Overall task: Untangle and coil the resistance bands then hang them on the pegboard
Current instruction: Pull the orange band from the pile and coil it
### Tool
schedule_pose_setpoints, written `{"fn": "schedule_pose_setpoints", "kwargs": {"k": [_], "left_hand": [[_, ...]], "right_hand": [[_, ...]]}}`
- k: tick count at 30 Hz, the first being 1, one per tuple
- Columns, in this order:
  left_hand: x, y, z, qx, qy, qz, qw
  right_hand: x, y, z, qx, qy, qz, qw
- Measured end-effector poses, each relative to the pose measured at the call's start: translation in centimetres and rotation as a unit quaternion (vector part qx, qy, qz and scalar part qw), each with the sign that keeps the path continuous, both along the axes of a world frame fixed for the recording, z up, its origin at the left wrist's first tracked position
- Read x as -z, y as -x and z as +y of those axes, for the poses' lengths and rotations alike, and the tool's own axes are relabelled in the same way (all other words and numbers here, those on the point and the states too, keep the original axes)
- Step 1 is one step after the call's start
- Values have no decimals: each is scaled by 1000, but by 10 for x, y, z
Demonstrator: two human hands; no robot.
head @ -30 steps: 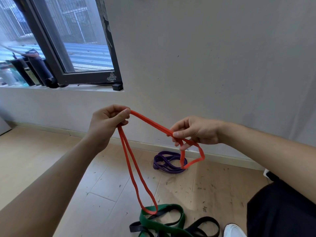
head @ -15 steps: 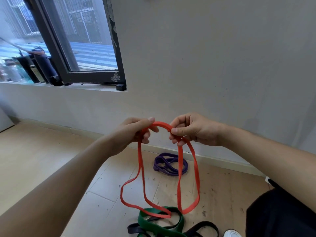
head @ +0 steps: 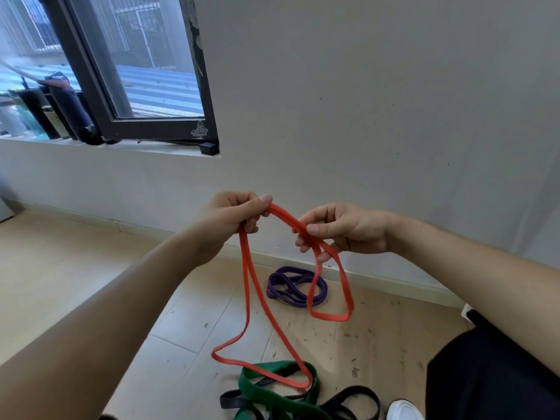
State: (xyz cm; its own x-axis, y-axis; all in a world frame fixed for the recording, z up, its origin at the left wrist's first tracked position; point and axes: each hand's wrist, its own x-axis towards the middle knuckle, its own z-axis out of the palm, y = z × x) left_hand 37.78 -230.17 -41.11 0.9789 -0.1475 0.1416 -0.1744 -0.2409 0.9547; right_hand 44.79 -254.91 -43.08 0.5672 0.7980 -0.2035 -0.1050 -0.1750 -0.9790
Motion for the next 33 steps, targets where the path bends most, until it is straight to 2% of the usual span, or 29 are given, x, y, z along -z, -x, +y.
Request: {"fn": "schedule_pose_setpoints", "kwargs": {"k": [6, 10, 14, 21, 26, 33], "left_hand": [[1, -2, 16, -61, 53, 8, 997], [4, -2, 24, -94, 59, 15, 994], [7, -3, 28, -115, 54, 18, 992], [8, -5, 31, -139, 79, 22, 987], [9, -5, 32, -129, 76, 24, 988], [9, -6, 35, -136, 75, 25, 988]], "right_hand": [[7, -12, -15, 20, 48, -58, 997], [11, -16, -27, 2, 108, -67, 992], [15, -15, -32, -19, 159, -118, 980], [10, -8, -22, 73, 136, -194, 969], [15, -13, -18, 175, 84, -181, 964], [19, -19, -27, 149, 65, -150, 975]]}}
